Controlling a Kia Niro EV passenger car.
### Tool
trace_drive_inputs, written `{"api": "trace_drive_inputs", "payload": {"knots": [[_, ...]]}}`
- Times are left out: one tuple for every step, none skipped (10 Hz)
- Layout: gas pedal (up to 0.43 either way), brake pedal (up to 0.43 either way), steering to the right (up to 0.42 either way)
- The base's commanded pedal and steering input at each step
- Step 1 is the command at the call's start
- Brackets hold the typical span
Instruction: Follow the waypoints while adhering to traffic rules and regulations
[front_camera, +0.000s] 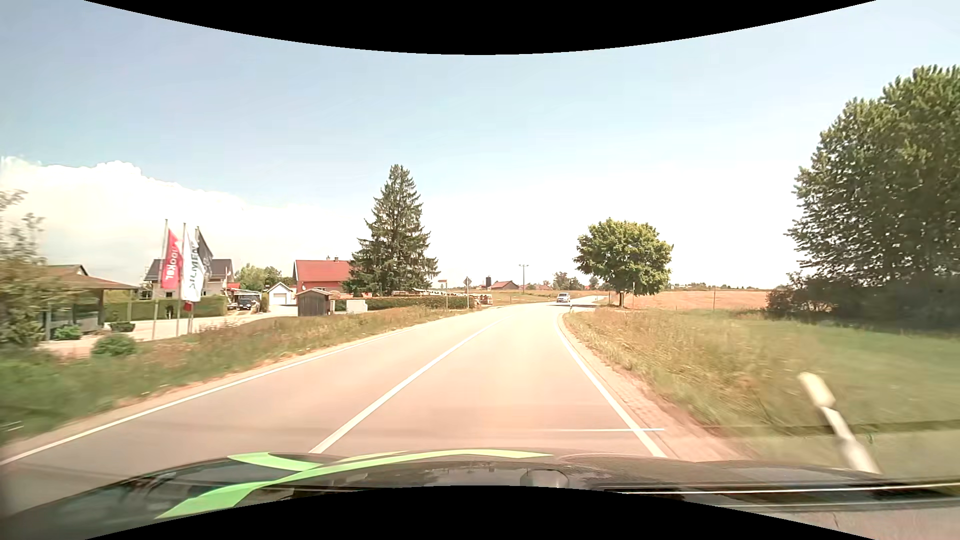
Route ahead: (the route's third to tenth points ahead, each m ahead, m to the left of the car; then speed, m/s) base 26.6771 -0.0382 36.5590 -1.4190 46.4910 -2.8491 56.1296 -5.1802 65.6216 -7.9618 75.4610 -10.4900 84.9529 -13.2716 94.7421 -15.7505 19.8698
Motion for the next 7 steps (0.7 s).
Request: {"api": "trace_drive_inputs", "payload": {"knots": [[0.138, 0.0, 0.024], [0.15, 0.0, 0.023], [0.15, 0.0, 0.024], [0.169, 0.0, 0.023], [0.177, 0.0, 0.023], [0.189, 0.0, 0.024], [0.209, 0.0, 0.023]]}}
